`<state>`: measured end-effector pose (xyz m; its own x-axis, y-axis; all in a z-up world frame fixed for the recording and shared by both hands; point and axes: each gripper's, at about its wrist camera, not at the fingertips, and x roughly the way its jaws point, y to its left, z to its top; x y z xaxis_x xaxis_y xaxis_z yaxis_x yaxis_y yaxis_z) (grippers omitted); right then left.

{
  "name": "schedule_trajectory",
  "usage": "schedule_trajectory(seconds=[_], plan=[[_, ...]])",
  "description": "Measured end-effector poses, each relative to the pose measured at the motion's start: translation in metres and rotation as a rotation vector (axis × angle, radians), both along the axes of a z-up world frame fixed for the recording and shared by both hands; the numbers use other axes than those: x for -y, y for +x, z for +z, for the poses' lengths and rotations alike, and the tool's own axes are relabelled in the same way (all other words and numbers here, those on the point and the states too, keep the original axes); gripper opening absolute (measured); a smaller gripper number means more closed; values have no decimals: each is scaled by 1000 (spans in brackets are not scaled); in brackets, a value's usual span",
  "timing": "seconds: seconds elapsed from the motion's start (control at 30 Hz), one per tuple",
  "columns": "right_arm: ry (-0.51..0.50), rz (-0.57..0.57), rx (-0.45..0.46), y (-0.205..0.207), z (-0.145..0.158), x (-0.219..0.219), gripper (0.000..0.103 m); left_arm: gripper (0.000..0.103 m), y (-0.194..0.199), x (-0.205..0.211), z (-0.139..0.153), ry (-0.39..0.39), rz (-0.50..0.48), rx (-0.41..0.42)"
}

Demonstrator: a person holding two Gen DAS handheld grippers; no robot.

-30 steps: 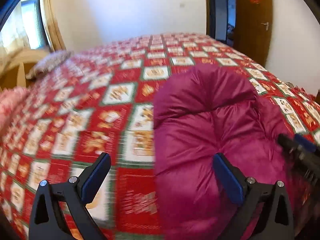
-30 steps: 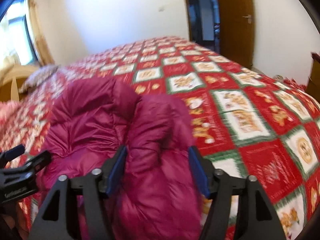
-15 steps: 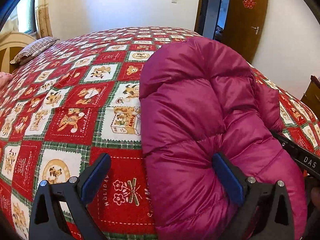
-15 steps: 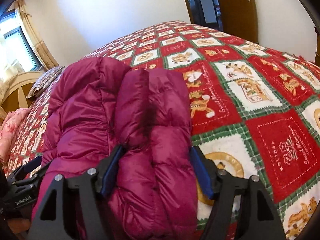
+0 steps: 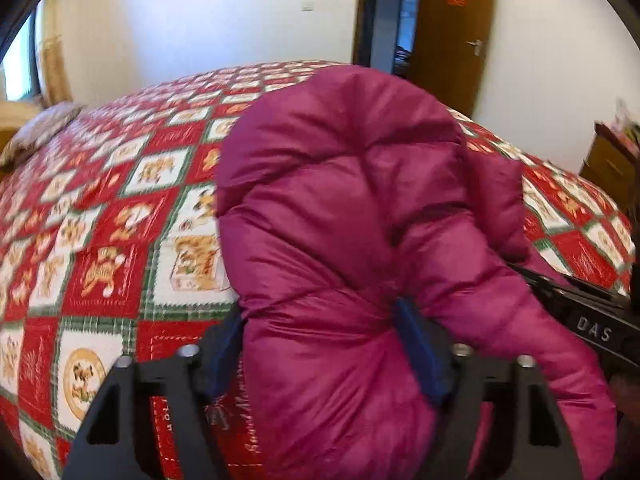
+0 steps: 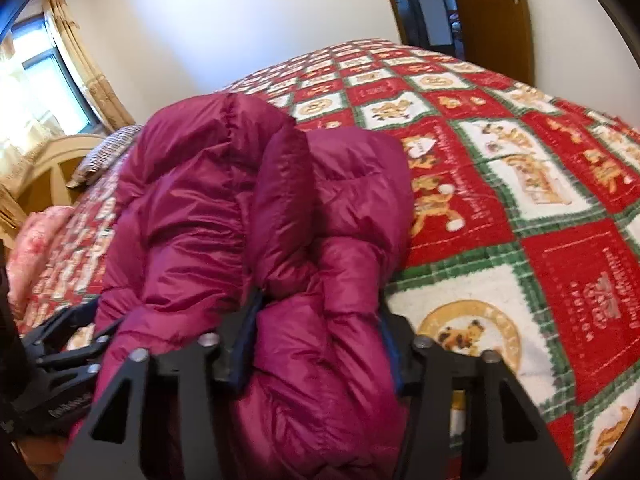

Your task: Fold large clothes

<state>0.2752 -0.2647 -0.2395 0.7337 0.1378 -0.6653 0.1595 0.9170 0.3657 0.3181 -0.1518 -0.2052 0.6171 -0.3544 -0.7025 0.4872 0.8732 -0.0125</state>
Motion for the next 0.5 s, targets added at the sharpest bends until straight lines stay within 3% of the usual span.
schedule_trajectory(seconds=[0.03,0.1,0.17,0.27,0.5], plan=[[7,6,7,0,0,-1,40,63,-3,3,1,13,-8,13],[-8,20,30,-3,3,-6,26,38,-10,7,5,51,-2,50],[-31,21,51,-7,8,-11,23,27,-19,11,12,98,5,93],[-30,21,91,-19,17,-17,21,22,-36,10,26,134,4,145],[-4,66,160,-30,34,-39,18,20,-61,-16,60,133,47,216]])
